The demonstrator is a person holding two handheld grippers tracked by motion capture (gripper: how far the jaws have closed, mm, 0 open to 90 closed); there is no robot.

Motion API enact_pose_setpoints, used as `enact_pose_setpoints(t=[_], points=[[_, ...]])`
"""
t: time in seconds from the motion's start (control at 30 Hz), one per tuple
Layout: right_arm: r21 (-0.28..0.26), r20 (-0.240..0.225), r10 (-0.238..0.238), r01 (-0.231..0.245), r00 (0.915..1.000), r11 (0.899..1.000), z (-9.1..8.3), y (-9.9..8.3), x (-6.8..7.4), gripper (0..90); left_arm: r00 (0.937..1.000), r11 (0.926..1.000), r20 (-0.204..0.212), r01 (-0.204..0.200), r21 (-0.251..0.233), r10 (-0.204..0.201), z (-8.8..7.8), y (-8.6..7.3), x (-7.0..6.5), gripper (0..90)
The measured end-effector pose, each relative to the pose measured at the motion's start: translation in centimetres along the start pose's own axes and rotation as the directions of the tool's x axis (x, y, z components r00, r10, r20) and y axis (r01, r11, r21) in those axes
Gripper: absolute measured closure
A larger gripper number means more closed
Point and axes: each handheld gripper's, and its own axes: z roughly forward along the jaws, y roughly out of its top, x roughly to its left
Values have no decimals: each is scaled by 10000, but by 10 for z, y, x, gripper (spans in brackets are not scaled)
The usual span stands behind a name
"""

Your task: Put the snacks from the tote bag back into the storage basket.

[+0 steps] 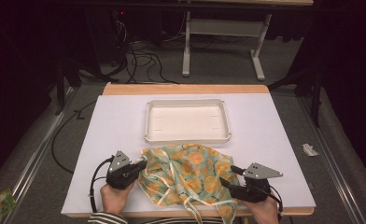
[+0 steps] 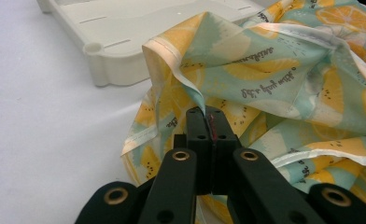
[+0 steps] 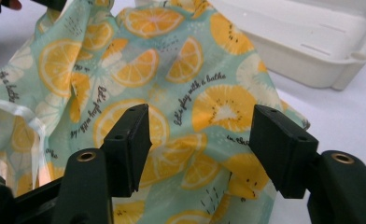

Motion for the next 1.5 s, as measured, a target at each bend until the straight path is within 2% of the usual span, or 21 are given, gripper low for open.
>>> enact_pose_setpoints(t=[0.17,0.27,0.3,0.4,0.53,0.67,0.77,0.87,1.13,1.5], points=[[546,-153,-22,30,9999,9985,8,-4,-2,375,10000,10000,32,21,-81,-21,0,1,-1,900],[617,-239,25,-10,9997,9981,11,-6,-2,393,10000,9999,46,21,-126,-20,0,1,-1,900],[687,-263,121,-103,9996,9976,13,-7,-3,424,10000,9999,23,-5,-137,6,-1,2,-1,900],[915,-346,2,30,9994,9958,18,-10,-4,610,10000,9998,69,-53,-186,55,-1,4,-1,900],[1199,-400,49,-1,9992,9928,22,-12,-6,785,9999,9996,87,-89,-268,91,-2,5,-2,900],[908,-491,-12,57,9988,9958,20,-8,-6,894,9999,9994,116,-123,-329,127,-1,7,-3,900],[789,-449,-28,63,9990,9969,19,-5,-7,900,9998,9992,146,-117,-378,123,-2,8,-3,900],[449,-180,-94,102,9998,9989,13,1,-11,900,9998,9989,153,-106,-453,113,-3,8,-3,900],[12,344,237,-238,9991,9997,6,3,-23,898,9997,9975,131,-179,-688,188,-6,15,-4,900],[-40,819,557,-556,9951,9984,9,2,-40,898,9997,9961,103,-209,-859,218,-6,22,-4,900]])
